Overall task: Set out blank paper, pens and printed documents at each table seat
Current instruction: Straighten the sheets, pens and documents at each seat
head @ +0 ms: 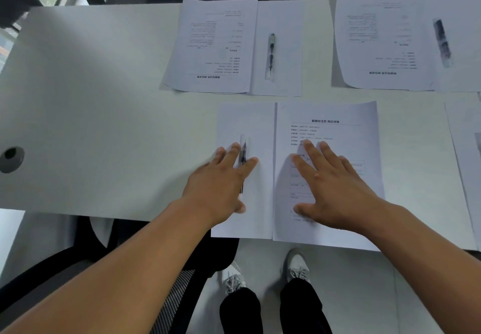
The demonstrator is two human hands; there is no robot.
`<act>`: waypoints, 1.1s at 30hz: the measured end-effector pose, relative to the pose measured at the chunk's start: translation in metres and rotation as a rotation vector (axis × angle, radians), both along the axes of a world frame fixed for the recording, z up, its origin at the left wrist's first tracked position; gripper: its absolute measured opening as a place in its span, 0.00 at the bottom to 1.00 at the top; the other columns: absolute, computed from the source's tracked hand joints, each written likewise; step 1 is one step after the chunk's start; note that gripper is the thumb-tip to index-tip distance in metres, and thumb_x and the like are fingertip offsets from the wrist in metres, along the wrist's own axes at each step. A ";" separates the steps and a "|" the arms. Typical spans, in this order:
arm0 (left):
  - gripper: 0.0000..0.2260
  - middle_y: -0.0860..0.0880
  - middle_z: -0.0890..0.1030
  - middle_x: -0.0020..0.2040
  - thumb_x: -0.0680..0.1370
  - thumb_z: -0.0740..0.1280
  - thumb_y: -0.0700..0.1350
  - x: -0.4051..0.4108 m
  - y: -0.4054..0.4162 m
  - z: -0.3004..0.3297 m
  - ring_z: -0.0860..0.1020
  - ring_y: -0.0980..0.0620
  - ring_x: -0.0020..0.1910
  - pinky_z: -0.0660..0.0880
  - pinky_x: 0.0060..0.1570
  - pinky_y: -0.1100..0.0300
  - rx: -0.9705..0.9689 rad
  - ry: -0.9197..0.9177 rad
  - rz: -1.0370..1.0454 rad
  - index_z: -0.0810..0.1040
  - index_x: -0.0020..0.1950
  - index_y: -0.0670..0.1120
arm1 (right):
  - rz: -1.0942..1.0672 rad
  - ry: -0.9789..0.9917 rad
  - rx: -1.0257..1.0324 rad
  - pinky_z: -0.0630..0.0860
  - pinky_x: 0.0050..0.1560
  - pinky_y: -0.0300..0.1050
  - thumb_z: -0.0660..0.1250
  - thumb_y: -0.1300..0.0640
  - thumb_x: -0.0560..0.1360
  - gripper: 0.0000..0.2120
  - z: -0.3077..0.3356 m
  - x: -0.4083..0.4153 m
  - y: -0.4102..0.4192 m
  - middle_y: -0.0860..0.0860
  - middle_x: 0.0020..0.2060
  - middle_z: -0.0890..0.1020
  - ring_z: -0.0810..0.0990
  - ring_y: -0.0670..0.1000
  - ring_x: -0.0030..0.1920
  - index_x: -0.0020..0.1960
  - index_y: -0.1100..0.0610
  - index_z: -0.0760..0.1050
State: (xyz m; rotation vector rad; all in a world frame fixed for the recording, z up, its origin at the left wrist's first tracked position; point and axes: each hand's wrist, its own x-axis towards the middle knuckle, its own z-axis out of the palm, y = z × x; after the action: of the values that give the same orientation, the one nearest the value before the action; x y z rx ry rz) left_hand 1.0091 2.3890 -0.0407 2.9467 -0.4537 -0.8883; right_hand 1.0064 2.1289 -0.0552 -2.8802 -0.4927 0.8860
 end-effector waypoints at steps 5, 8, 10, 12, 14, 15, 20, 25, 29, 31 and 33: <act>0.50 0.52 0.40 0.90 0.79 0.78 0.58 0.000 -0.001 0.001 0.44 0.45 0.90 0.71 0.77 0.44 -0.001 -0.011 0.006 0.44 0.88 0.64 | 0.002 0.002 -0.007 0.44 0.86 0.63 0.68 0.31 0.79 0.54 0.001 0.000 0.002 0.50 0.86 0.30 0.32 0.58 0.86 0.88 0.47 0.36; 0.51 0.52 0.40 0.90 0.79 0.78 0.58 0.001 -0.001 0.001 0.44 0.45 0.90 0.71 0.77 0.43 0.000 -0.016 0.005 0.44 0.88 0.64 | -0.001 -0.003 -0.005 0.44 0.86 0.64 0.68 0.31 0.79 0.54 0.001 0.000 0.004 0.51 0.86 0.30 0.32 0.59 0.86 0.88 0.47 0.36; 0.50 0.52 0.40 0.90 0.79 0.78 0.58 0.001 -0.001 0.001 0.44 0.45 0.90 0.72 0.76 0.43 -0.001 -0.015 0.005 0.44 0.88 0.64 | -0.002 -0.002 -0.006 0.44 0.86 0.64 0.68 0.31 0.79 0.54 0.001 0.000 0.005 0.52 0.86 0.30 0.31 0.60 0.86 0.88 0.47 0.36; 0.50 0.53 0.40 0.90 0.79 0.78 0.59 0.001 0.000 0.001 0.44 0.46 0.90 0.72 0.76 0.44 -0.003 -0.015 0.004 0.44 0.88 0.64 | 0.000 -0.003 -0.006 0.44 0.86 0.64 0.68 0.31 0.79 0.54 0.000 0.000 0.005 0.52 0.86 0.30 0.32 0.60 0.86 0.88 0.47 0.35; 0.50 0.53 0.40 0.90 0.79 0.78 0.59 0.001 0.001 0.001 0.44 0.46 0.90 0.72 0.76 0.44 -0.004 -0.013 0.005 0.44 0.88 0.65 | 0.001 0.000 -0.003 0.44 0.86 0.64 0.68 0.31 0.79 0.54 0.001 0.000 0.004 0.51 0.86 0.30 0.32 0.59 0.86 0.88 0.47 0.35; 0.50 0.53 0.40 0.90 0.79 0.78 0.59 0.001 0.001 0.002 0.44 0.46 0.90 0.72 0.76 0.44 -0.004 -0.015 0.006 0.44 0.88 0.65 | 0.000 0.002 -0.004 0.44 0.86 0.64 0.68 0.31 0.79 0.54 0.002 0.000 0.003 0.51 0.86 0.30 0.31 0.59 0.86 0.88 0.47 0.35; 0.50 0.53 0.40 0.90 0.79 0.78 0.59 0.000 0.007 0.004 0.44 0.46 0.90 0.71 0.77 0.45 0.002 -0.005 0.013 0.44 0.88 0.65 | 0.000 0.023 -0.002 0.43 0.86 0.63 0.69 0.32 0.79 0.55 0.003 0.001 0.006 0.50 0.85 0.28 0.30 0.58 0.86 0.88 0.46 0.34; 0.50 0.53 0.39 0.90 0.79 0.78 0.59 0.000 0.014 0.003 0.44 0.46 0.90 0.70 0.78 0.45 0.007 -0.001 0.013 0.43 0.88 0.65 | 0.004 0.022 0.002 0.42 0.86 0.63 0.69 0.33 0.79 0.55 0.002 0.003 0.014 0.50 0.85 0.28 0.30 0.58 0.86 0.87 0.46 0.33; 0.50 0.53 0.40 0.90 0.79 0.78 0.59 0.000 0.014 0.001 0.44 0.45 0.90 0.71 0.77 0.44 -0.001 -0.005 0.011 0.44 0.88 0.64 | 0.007 0.020 0.002 0.42 0.85 0.62 0.69 0.33 0.78 0.55 0.000 0.005 0.016 0.50 0.85 0.28 0.30 0.57 0.86 0.87 0.46 0.34; 0.51 0.53 0.40 0.90 0.79 0.78 0.59 0.000 0.015 0.000 0.44 0.45 0.90 0.71 0.77 0.44 -0.002 -0.010 0.009 0.44 0.88 0.64 | 0.008 0.017 0.003 0.41 0.85 0.62 0.69 0.33 0.78 0.55 -0.001 0.006 0.016 0.49 0.85 0.28 0.30 0.57 0.86 0.87 0.46 0.33; 0.50 0.53 0.40 0.90 0.79 0.78 0.59 0.000 0.015 0.001 0.44 0.45 0.90 0.72 0.76 0.43 -0.006 -0.012 0.007 0.44 0.88 0.64 | 0.009 0.017 0.004 0.41 0.85 0.62 0.69 0.32 0.78 0.55 -0.001 0.006 0.016 0.49 0.85 0.28 0.30 0.57 0.86 0.87 0.45 0.33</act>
State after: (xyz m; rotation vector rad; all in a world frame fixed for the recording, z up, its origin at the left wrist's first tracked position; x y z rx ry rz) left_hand 1.0094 2.4044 -0.0402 2.9477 -0.4464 -0.8669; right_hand 1.0127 2.1454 -0.0560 -2.8669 -0.5053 0.9095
